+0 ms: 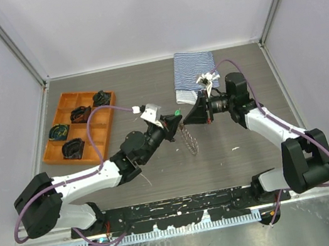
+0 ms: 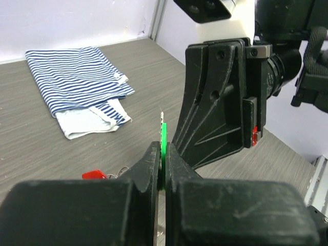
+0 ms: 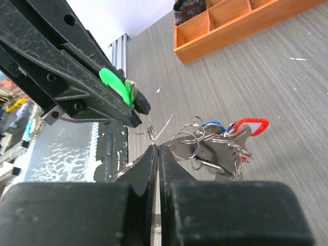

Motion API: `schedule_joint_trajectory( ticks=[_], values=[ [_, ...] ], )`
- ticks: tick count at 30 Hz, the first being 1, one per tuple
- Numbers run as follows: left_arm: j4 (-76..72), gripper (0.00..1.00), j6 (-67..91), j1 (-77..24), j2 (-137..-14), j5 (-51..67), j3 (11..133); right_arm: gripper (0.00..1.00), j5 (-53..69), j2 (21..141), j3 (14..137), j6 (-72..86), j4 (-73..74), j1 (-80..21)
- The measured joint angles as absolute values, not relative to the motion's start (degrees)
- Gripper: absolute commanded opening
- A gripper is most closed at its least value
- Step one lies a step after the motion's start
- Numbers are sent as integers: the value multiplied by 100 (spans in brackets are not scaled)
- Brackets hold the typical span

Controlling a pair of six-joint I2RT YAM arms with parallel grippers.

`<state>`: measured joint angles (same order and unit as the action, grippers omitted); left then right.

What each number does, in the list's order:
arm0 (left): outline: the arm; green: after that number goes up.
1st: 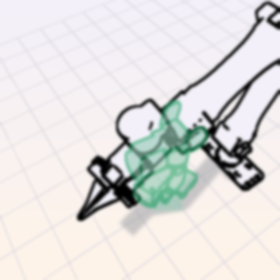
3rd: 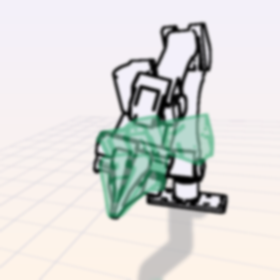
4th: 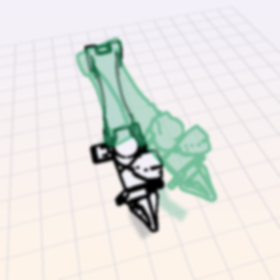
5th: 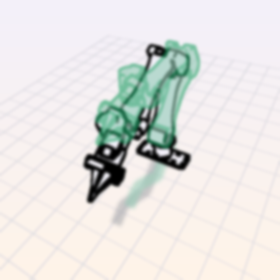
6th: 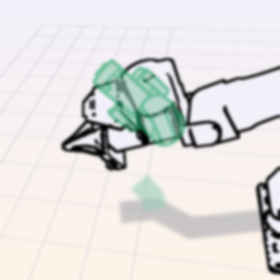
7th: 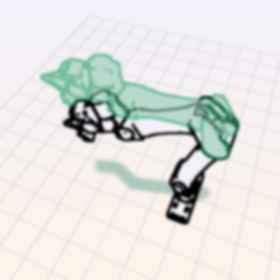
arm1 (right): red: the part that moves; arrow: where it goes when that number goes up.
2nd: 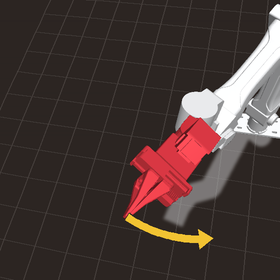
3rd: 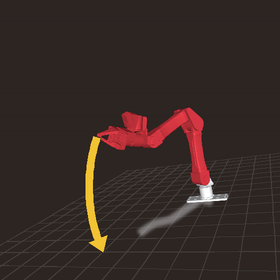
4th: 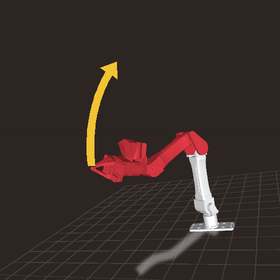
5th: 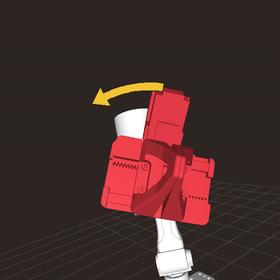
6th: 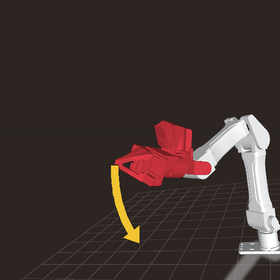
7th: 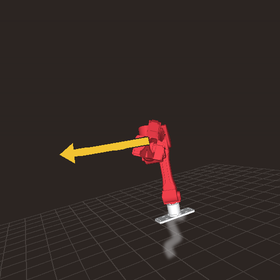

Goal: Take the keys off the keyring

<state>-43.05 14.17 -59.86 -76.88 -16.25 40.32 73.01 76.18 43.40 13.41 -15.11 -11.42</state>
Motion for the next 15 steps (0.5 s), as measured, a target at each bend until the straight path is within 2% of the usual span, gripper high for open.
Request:
schedule_joint_trajectory(
  ticks=[3,11,15],
  values=[
    [-4265,0,1409,-5981,-7688,-1476,4032,5,7284,7572,4475,617,-958,-1170],
    [-4316,0,1168,-5924,-7690,-932,4029,37,7227,7393,4884,-1527,755,-1181],
    [-4392,0,950,-5909,-7690,-532,3955,47,7260,7373,5275,-2742,1863,-1140]
  ],
)
